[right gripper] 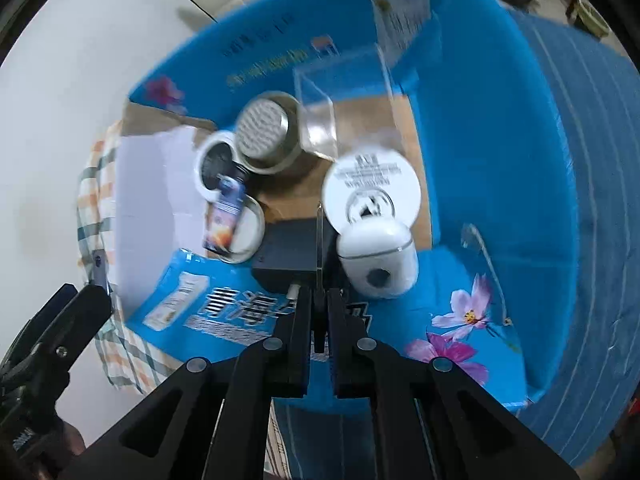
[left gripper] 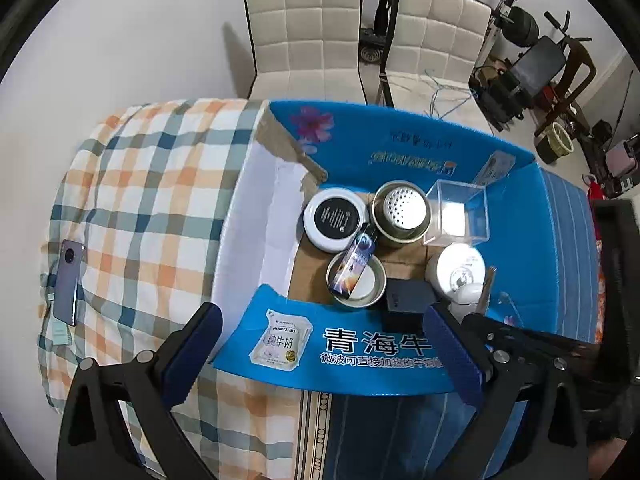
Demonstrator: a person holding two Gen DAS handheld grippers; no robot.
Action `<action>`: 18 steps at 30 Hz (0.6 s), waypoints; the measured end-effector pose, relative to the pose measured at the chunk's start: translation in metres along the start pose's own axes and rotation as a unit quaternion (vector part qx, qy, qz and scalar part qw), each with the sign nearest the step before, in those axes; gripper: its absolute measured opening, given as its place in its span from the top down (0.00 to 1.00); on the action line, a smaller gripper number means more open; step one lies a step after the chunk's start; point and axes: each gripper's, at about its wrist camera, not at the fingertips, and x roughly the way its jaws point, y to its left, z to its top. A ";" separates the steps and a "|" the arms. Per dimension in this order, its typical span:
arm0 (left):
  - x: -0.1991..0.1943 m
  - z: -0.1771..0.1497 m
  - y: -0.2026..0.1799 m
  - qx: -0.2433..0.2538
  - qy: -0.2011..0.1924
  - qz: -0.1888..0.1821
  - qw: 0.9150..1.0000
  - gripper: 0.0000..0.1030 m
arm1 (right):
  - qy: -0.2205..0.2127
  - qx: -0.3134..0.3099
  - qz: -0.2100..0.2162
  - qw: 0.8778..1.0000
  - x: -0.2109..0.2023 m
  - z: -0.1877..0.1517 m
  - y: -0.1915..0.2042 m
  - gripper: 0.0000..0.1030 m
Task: Organize rigid objects
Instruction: 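Carry the key into the cardboard box and open the right tool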
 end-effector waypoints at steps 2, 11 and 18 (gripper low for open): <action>0.011 -0.002 0.001 0.000 0.011 -0.001 1.000 0.00 | 0.010 -0.002 -0.001 1.000 0.014 -0.001 -0.006 0.93; 0.046 -0.015 0.004 0.000 0.051 -0.007 0.999 0.00 | -0.008 -0.026 -0.067 0.997 0.023 -0.004 -0.002 0.90; 0.046 -0.015 0.000 0.012 0.047 -0.002 0.999 0.00 | -0.048 -0.029 -0.133 0.990 0.007 -0.008 0.004 0.80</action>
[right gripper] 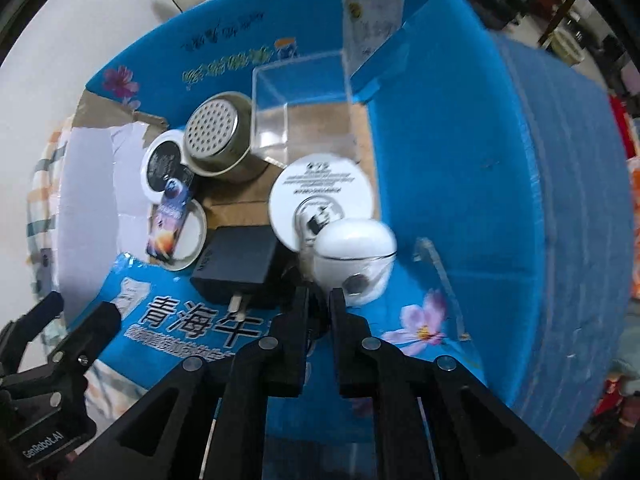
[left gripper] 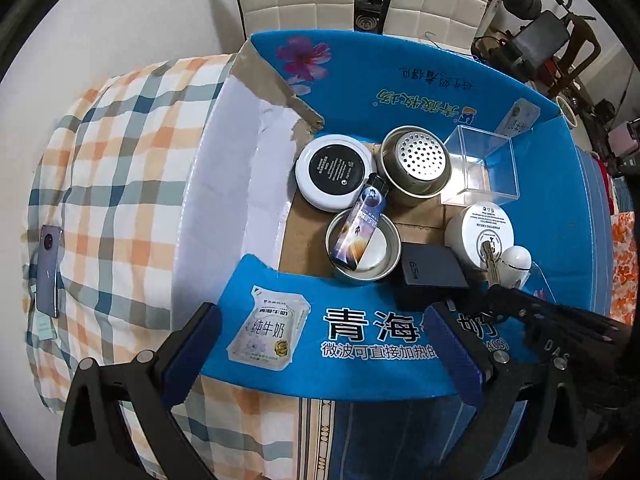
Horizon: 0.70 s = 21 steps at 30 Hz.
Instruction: Organize rigid objects
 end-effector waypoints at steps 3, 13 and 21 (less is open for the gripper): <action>-0.003 0.002 0.001 -0.002 -0.002 -0.002 1.000 0.00 | -0.013 0.002 -0.026 1.000 -0.007 0.000 -0.002 0.46; -0.014 0.004 0.003 -0.002 -0.011 -0.002 1.000 0.00 | -0.034 0.019 -0.036 0.999 -0.031 0.005 -0.011 0.11; -0.033 0.003 -0.002 0.005 -0.025 0.001 1.000 0.00 | -0.046 0.026 -0.021 0.998 -0.059 -0.007 -0.019 0.11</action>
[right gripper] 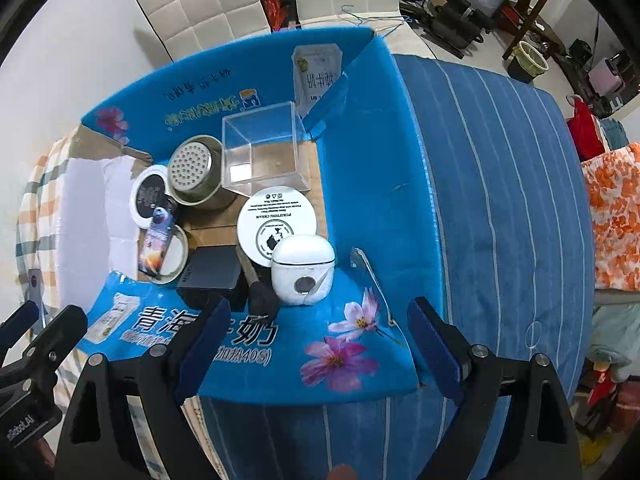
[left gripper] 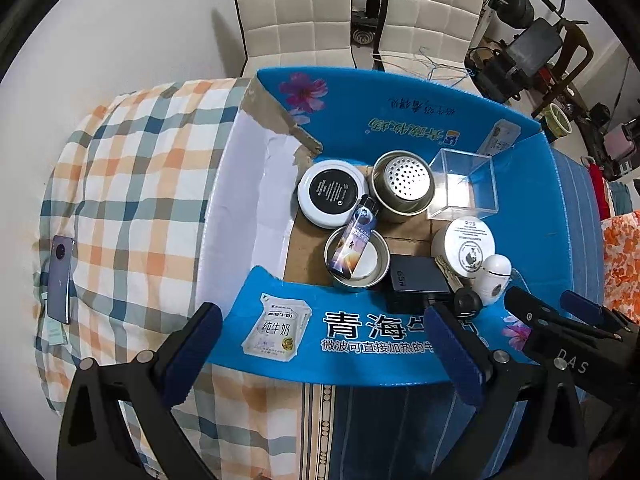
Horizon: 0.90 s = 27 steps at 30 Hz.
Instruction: Organize rigid objects
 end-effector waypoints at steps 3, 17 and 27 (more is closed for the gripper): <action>-0.014 0.000 -0.001 -0.001 -0.009 -0.003 1.000 0.00 | -0.014 0.003 0.008 1.000 -0.020 -0.005 -0.003 0.11; -0.143 -0.017 -0.011 0.014 -0.094 -0.021 0.995 0.00 | -0.107 -0.007 0.058 0.993 -0.175 -0.053 -0.010 0.10; -0.190 -0.052 -0.014 0.006 -0.115 -0.025 0.993 0.00 | -0.140 -0.027 0.071 0.987 -0.244 -0.095 -0.016 0.10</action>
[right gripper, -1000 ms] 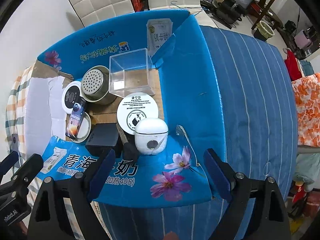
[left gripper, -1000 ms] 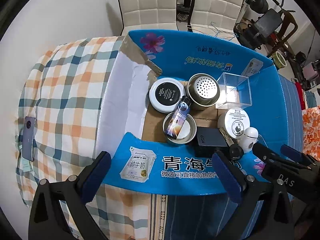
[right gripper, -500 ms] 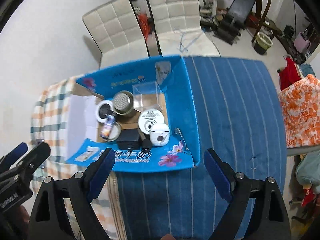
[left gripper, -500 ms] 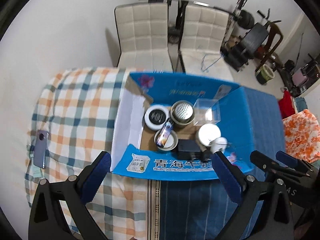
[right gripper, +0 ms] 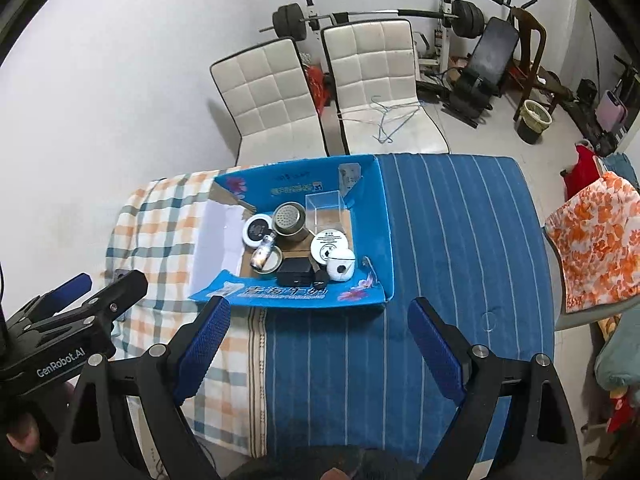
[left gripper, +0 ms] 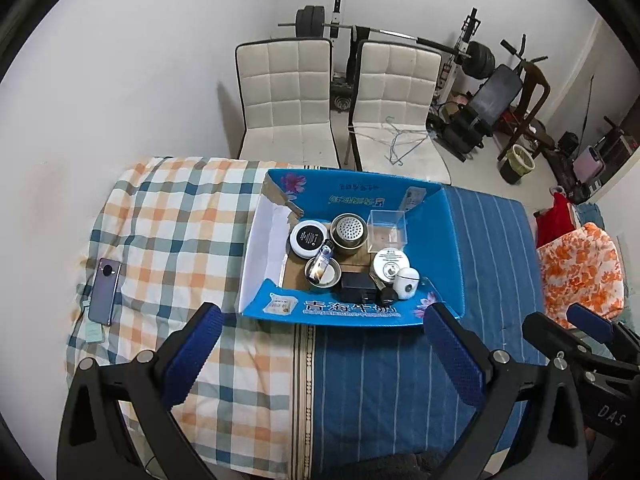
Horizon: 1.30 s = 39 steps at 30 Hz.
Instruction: Organize rigid objects
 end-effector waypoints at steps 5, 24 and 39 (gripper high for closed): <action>-0.029 -0.006 -0.003 0.003 -0.026 0.011 1.000 0.00 | -0.013 -0.016 -0.008 1.000 -0.024 -0.006 0.003 0.10; -0.023 -0.016 -0.007 0.007 -0.023 0.026 0.999 0.00 | -0.015 -0.009 -0.054 0.998 -0.001 -0.004 -0.007 0.06; -0.013 -0.016 -0.005 0.004 -0.014 0.020 1.000 0.00 | -0.024 -0.013 -0.065 0.998 -0.003 0.001 -0.004 0.06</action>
